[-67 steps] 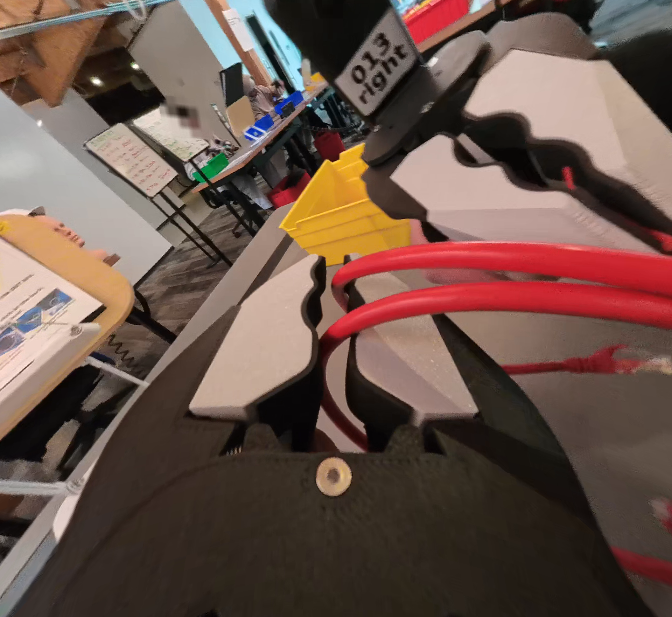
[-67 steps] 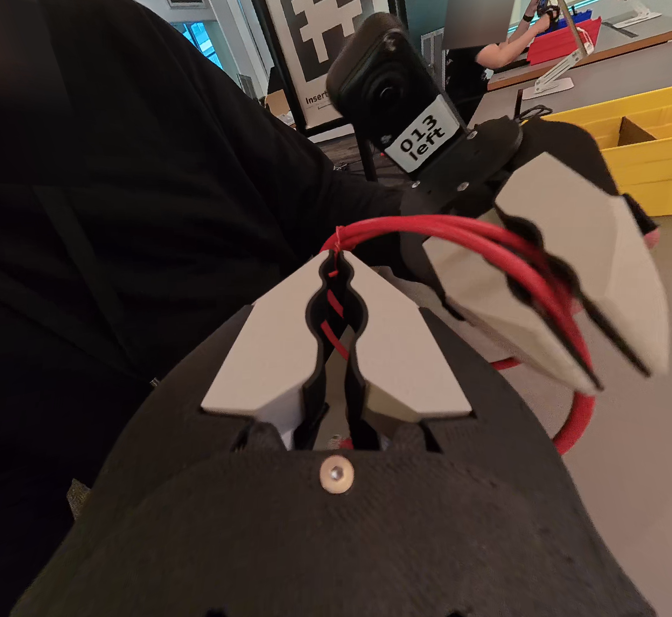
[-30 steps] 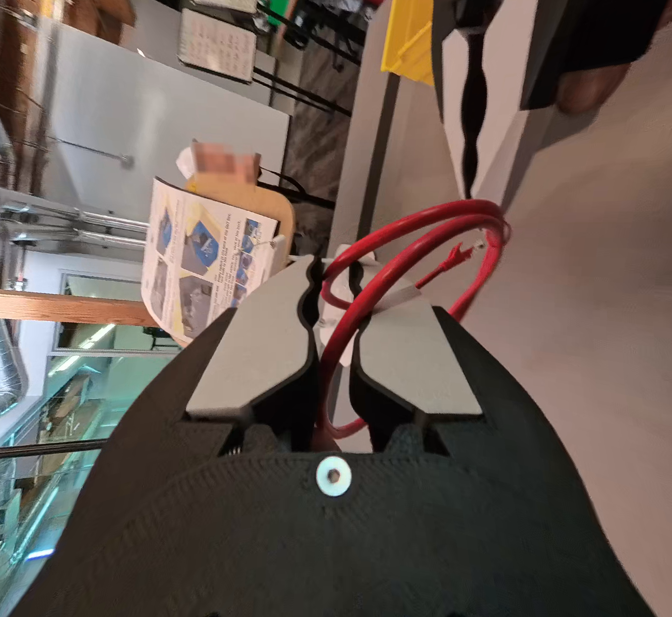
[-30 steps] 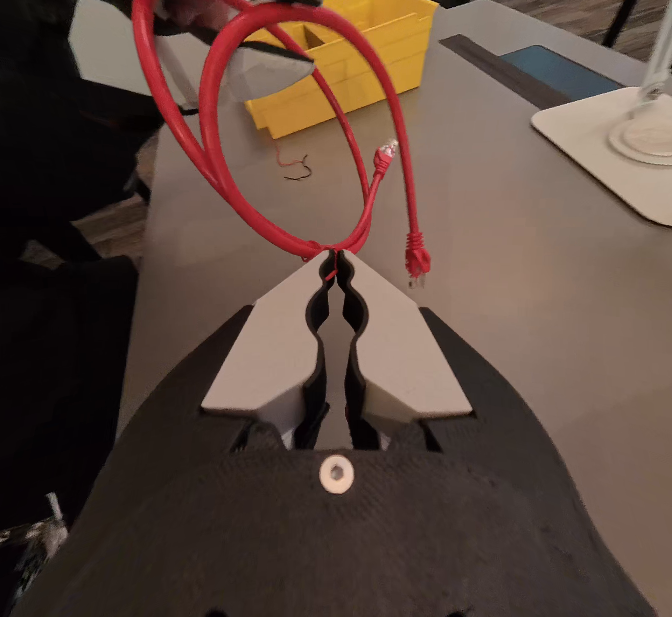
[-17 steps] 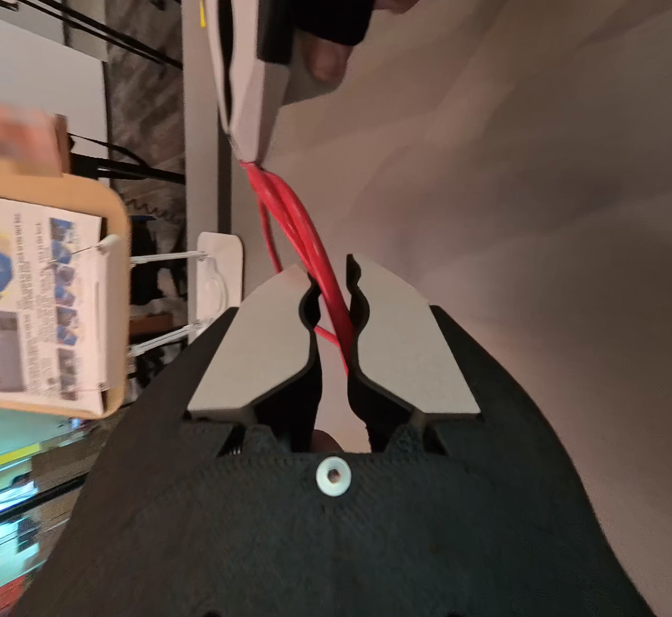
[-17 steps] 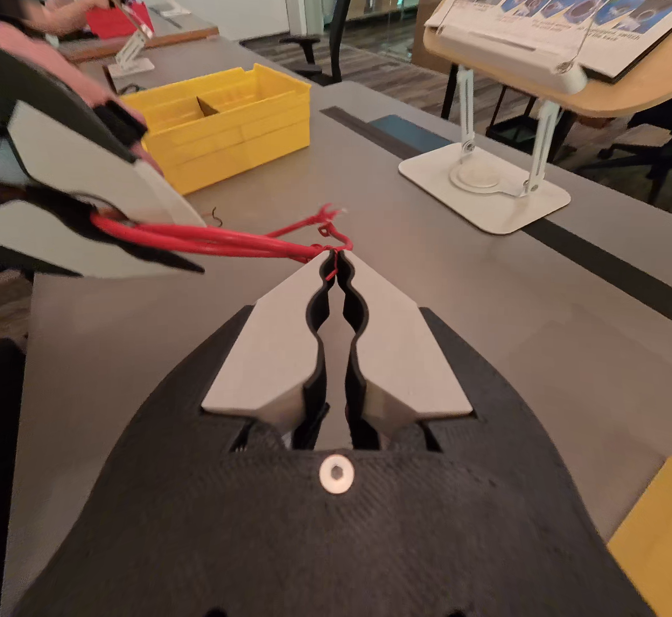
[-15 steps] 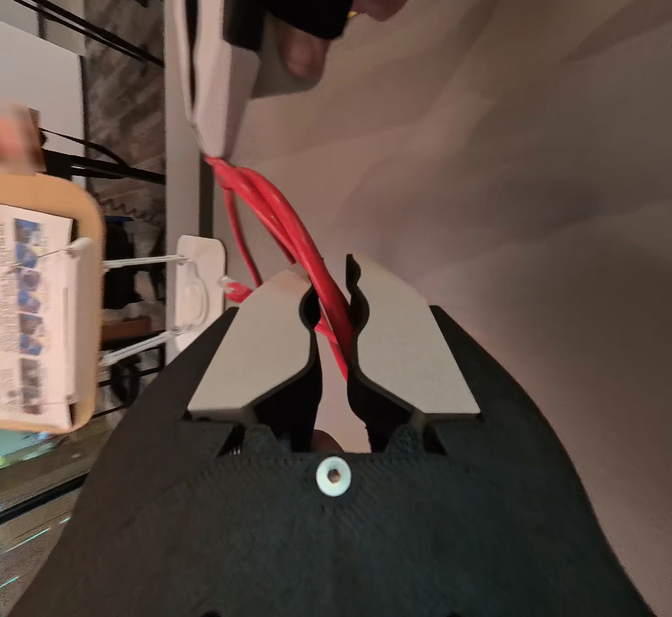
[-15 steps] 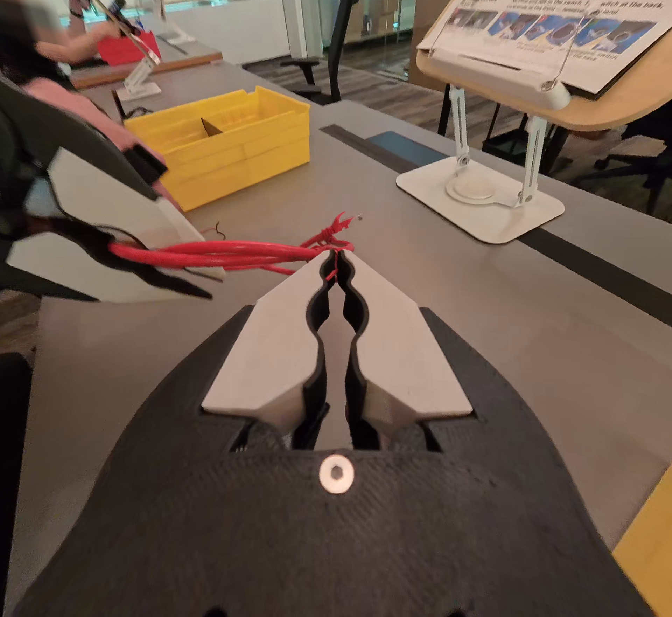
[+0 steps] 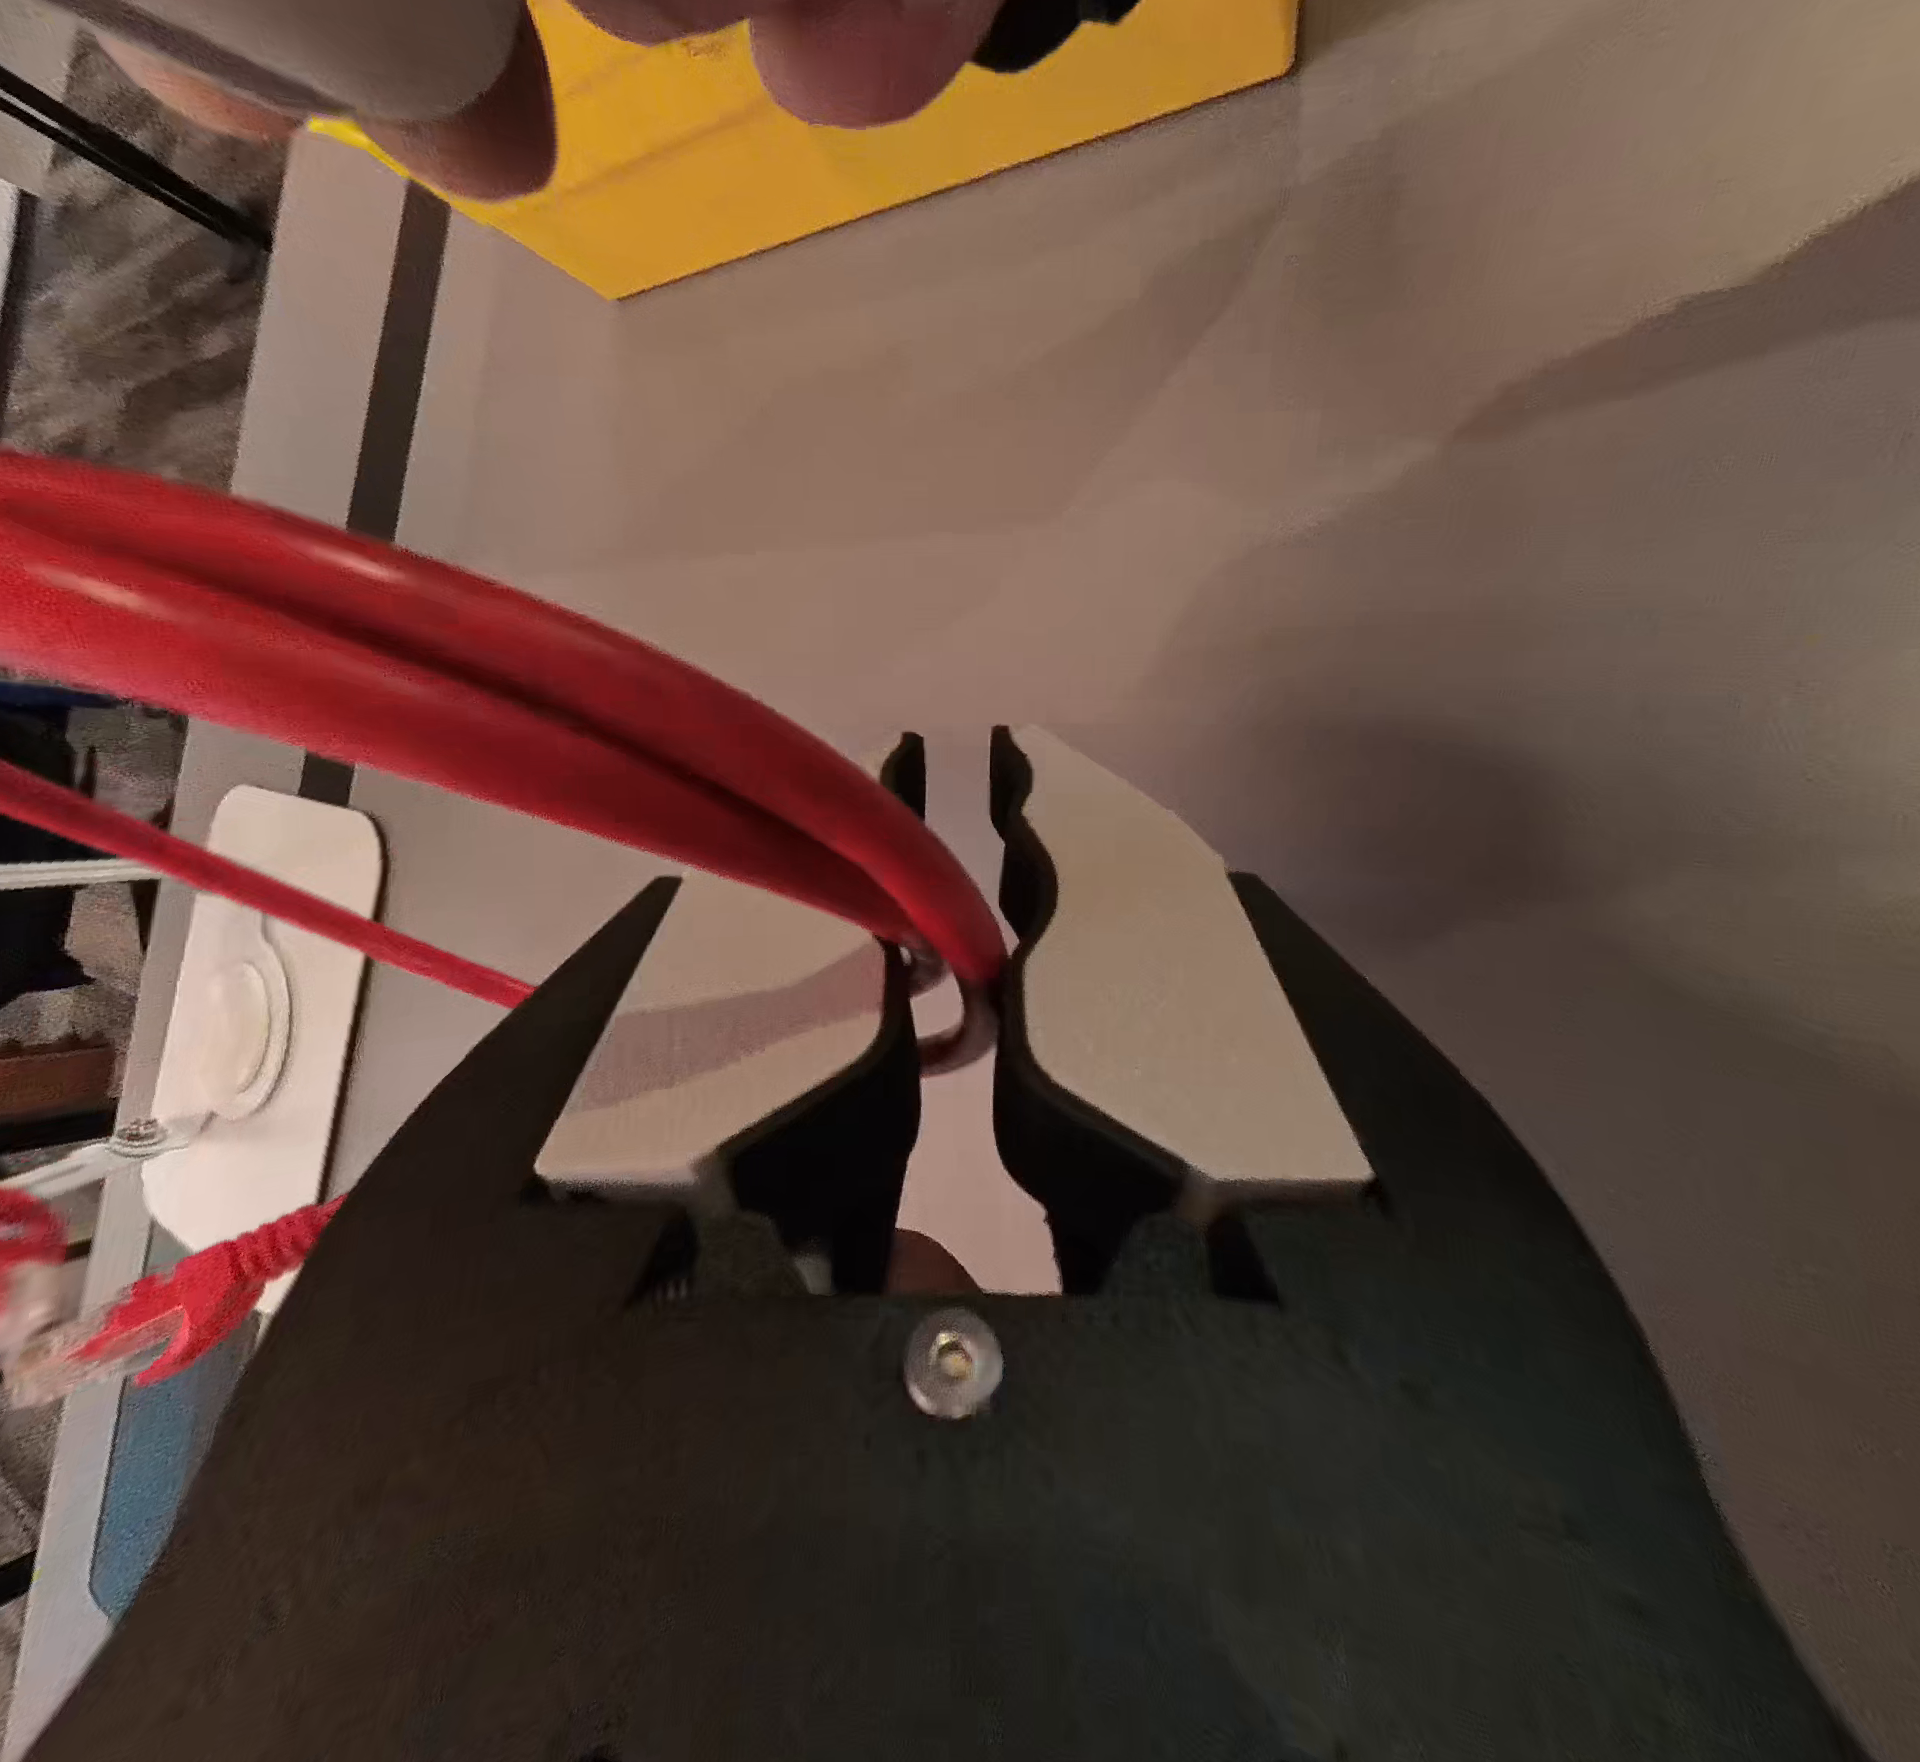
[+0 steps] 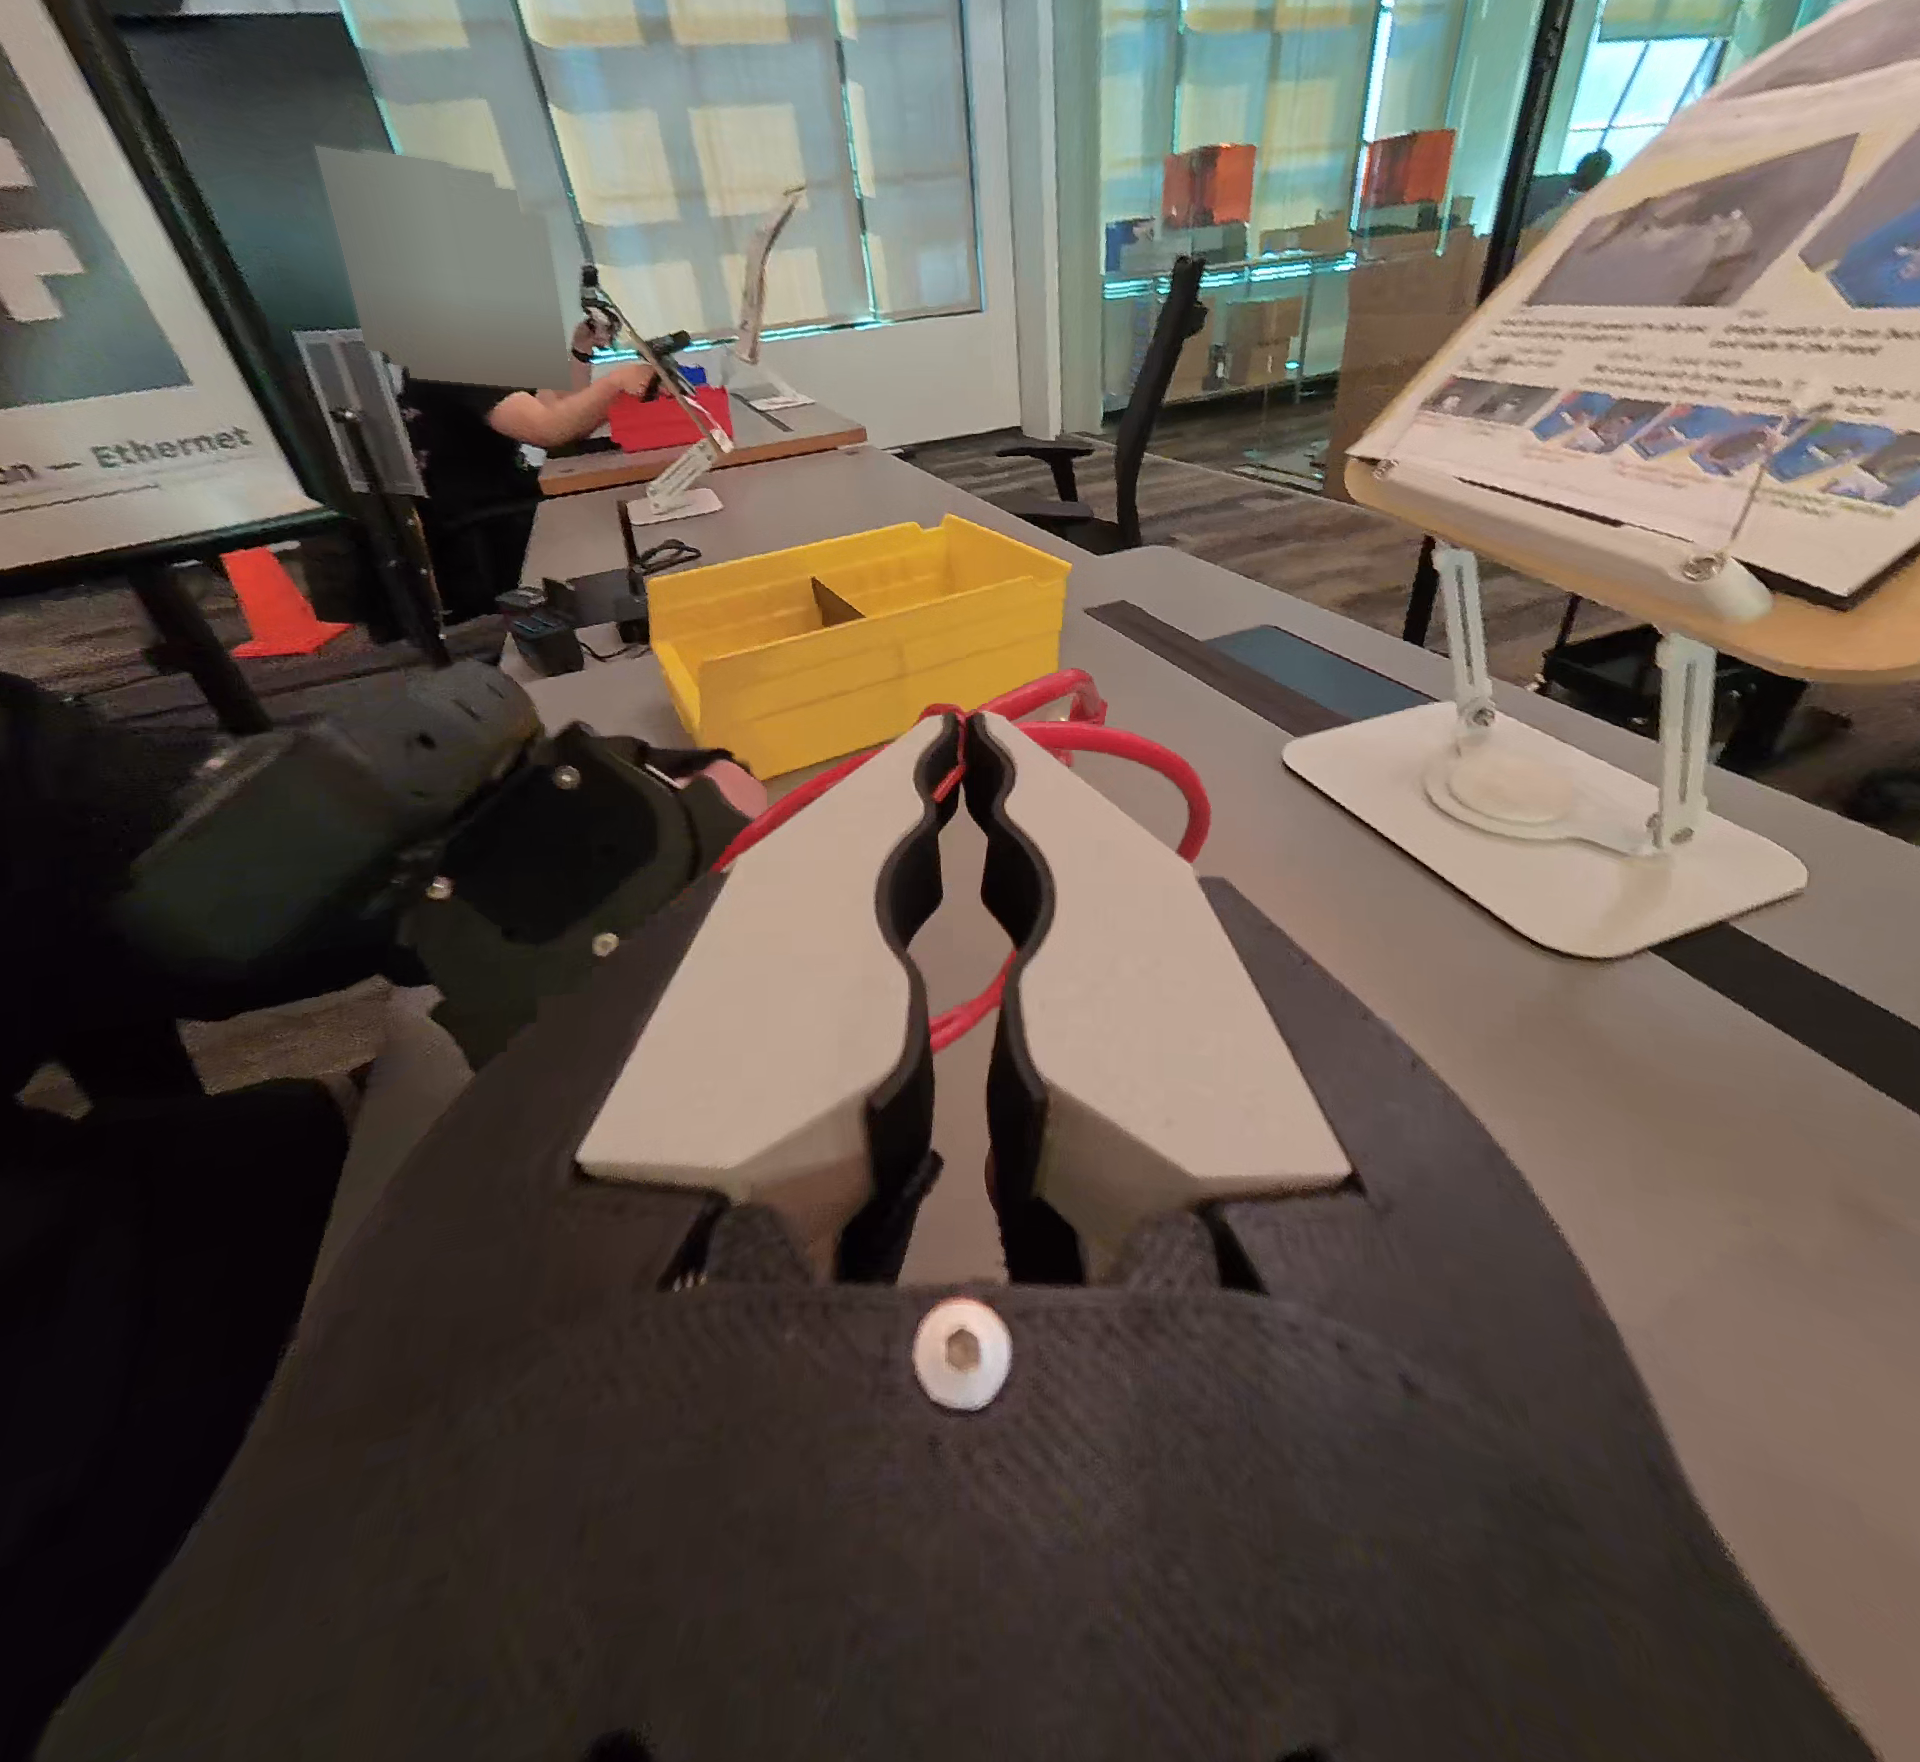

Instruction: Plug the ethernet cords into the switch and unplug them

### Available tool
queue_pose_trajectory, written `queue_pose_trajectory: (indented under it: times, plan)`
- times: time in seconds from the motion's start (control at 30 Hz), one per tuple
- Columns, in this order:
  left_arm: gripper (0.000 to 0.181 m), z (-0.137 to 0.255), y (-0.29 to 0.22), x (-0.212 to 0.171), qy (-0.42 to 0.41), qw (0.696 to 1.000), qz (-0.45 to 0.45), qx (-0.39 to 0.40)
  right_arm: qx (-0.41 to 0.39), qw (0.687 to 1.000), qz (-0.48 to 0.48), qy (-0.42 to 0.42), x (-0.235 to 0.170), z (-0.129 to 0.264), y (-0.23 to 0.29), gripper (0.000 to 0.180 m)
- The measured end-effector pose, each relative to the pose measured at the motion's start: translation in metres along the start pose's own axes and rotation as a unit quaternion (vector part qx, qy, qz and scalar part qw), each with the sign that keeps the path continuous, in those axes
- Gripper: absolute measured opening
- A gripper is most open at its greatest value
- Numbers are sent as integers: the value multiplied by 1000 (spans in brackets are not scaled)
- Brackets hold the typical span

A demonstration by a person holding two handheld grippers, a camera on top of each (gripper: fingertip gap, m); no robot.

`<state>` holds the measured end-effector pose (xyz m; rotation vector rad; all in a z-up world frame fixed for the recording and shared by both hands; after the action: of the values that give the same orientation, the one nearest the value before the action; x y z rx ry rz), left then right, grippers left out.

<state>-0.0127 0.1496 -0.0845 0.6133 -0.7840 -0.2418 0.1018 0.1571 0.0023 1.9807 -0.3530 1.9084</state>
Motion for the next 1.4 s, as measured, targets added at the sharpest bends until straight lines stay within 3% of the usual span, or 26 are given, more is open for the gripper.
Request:
queue_pose_trajectory:
  times: [0.03, 0.33, 0.47, 0.73, 1.03, 1.4]
  plan:
    - [12, -1, 0, -1, -4, 1000, 2, 3, 9, 1000, 1, -3, 2, -1, 2, 0]
    - [24, -6, 11, -4, -16, 995, -19, 100, 62, 998, 5, -28, 11, -3, 14, 0]
    - [30, -7, 23, -9, 19, 987, -23, 159, 72, 997, 10, -37, 15, -3, 18, 0]
    - [35, -9, 31, -16, 34, 982, 0, 187, 110, 993, 18, -38, 17, -7, 28, 0]
    - [44, -4, 52, -22, 26, 954, -13, 298, 148, 988, 32, -34, 21, -6, 37, 0]
    - [62, -3, 57, -25, -41, 948, 15, 316, 190, 981, 36, -20, 19, -12, 48, 0]
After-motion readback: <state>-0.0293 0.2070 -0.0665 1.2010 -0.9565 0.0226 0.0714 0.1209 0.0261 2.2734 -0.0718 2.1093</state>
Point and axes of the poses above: each gripper's, where its closed fingertips meet, z back along the fingers, x out of its top, y = z × x across the jaws, the point moved 8 cm from there along z, back along the fingers, and after that the axes turned 14 degrees about x, right-handed, at the moved point
